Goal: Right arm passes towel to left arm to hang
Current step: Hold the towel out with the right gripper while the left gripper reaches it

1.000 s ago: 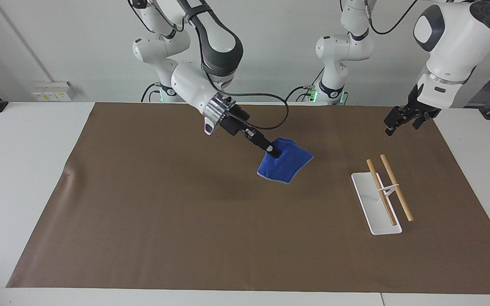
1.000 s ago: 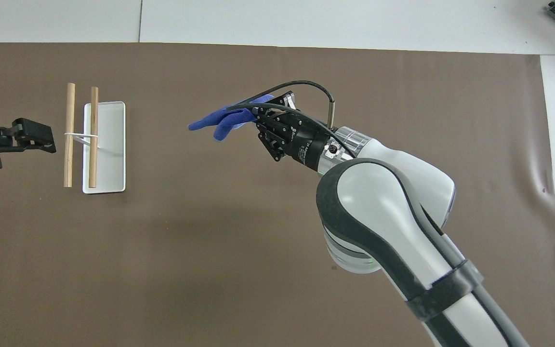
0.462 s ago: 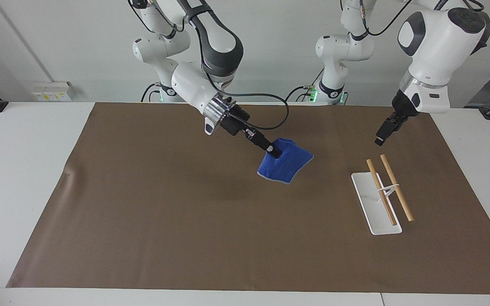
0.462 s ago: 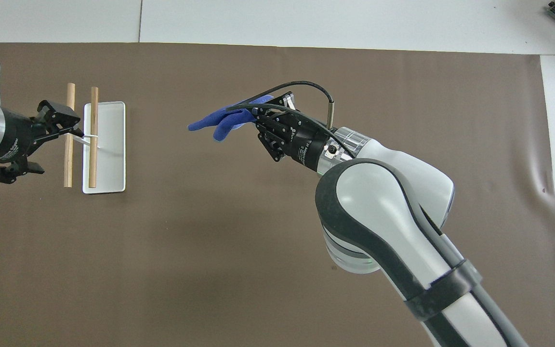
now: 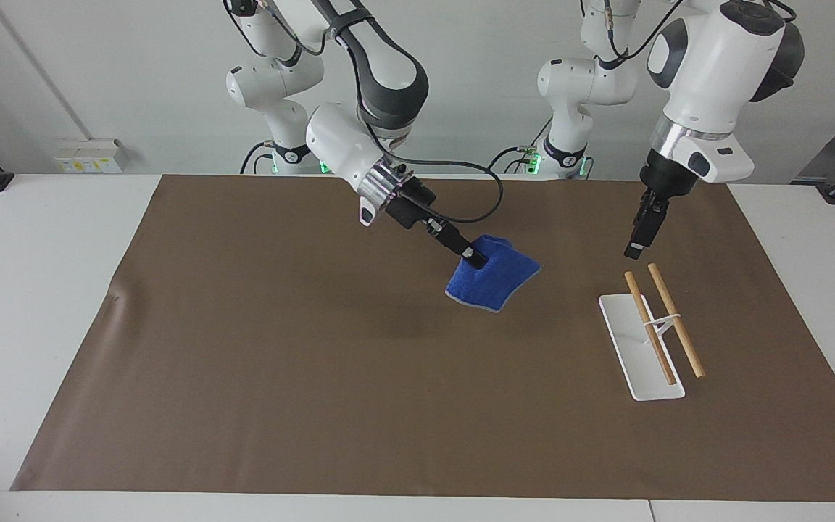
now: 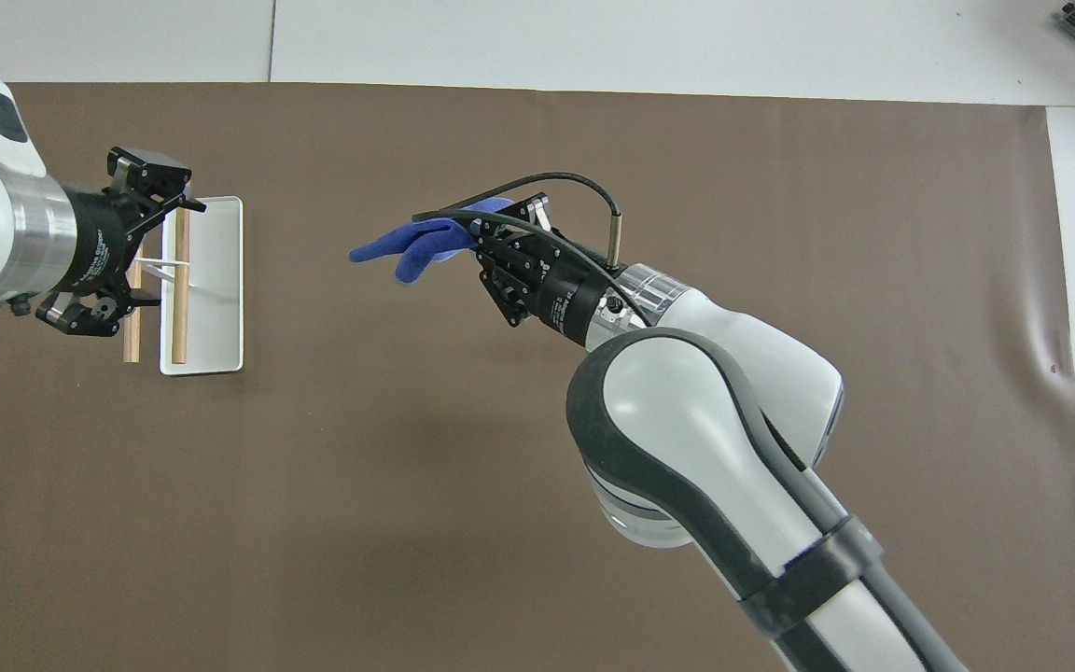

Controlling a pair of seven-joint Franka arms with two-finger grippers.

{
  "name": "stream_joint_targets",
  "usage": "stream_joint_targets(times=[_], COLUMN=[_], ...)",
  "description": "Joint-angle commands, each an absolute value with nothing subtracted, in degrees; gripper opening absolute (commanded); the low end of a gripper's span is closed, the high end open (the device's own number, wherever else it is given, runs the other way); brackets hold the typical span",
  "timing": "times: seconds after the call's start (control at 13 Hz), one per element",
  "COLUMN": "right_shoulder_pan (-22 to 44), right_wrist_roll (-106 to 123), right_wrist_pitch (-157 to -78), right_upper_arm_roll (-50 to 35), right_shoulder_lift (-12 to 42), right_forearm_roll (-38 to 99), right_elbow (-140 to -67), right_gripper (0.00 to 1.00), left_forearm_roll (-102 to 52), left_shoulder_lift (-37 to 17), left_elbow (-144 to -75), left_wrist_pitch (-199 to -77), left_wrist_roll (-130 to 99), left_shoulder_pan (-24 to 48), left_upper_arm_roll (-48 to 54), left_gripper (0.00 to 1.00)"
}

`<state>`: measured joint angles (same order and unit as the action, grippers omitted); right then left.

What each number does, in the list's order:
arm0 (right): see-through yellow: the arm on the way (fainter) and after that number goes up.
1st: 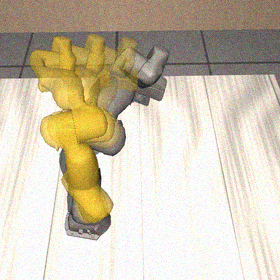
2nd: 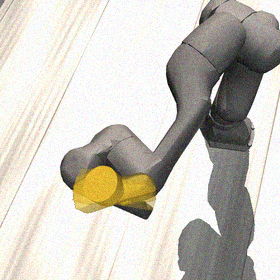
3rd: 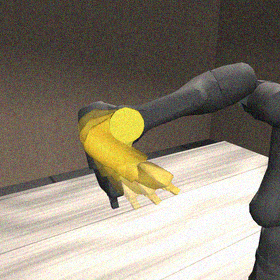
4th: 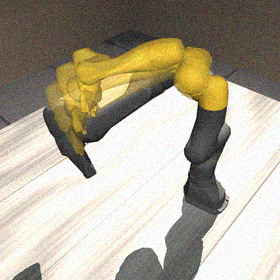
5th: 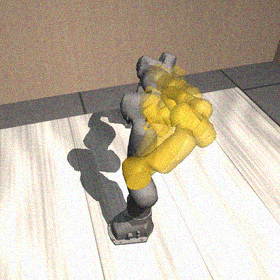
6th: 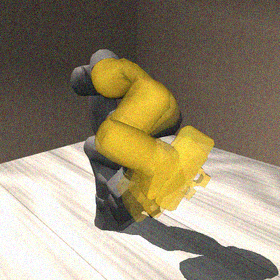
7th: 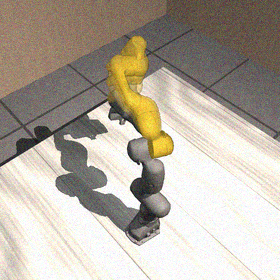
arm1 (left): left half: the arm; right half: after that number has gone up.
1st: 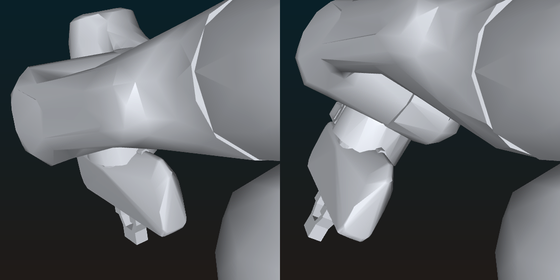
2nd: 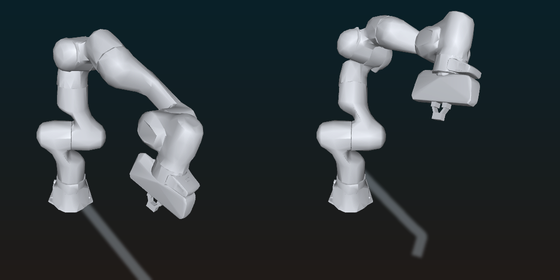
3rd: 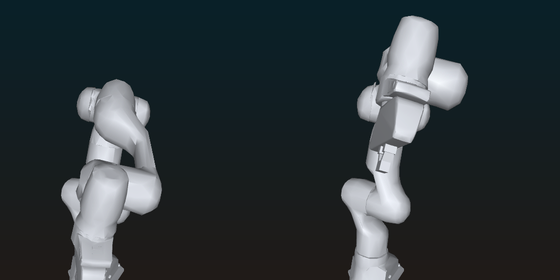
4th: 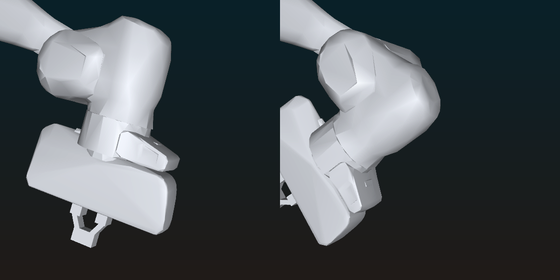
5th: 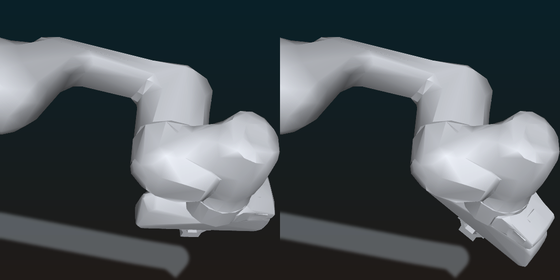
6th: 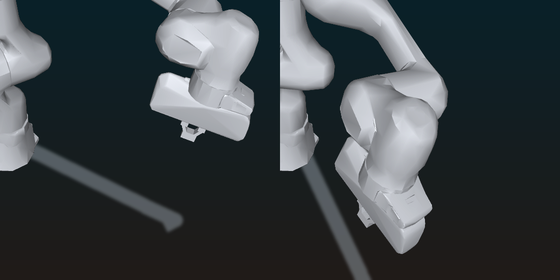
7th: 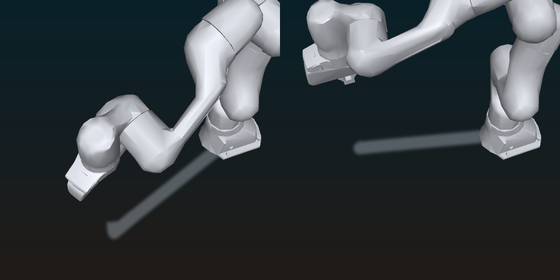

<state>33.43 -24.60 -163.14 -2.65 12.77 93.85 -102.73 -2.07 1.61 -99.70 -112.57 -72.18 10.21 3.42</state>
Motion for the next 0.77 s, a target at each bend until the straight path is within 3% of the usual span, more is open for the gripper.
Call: stream_joint_targets(times=[0.0, 0.69], right_shoulder_pan=[33.31, 34.27], right_wrist_roll=[-28.80, -35.95], right_wrist_pitch=[-166.54, -167.96], right_upper_arm_roll=[-4.56, -5.19], right_shoulder_lift=[15.90, 16.96], right_forearm_roll=[96.50, 97.21], right_elbow=[-97.40, -94.75], right_gripper=[0.00, 0.00], left_forearm_roll=[-3.77, -8.96], left_shoulder_lift=[2.55, 3.52], left_elbow=[-101.77, -107.58], left_wrist_pitch=[-117.93, -131.48], left_wrist_roll=[-79.25, -92.80], left_shoulder_pan=[10.55, 10.55], left_upper_arm_roll=[5.18, 8.43], left_gripper=[1.00, 1.00])
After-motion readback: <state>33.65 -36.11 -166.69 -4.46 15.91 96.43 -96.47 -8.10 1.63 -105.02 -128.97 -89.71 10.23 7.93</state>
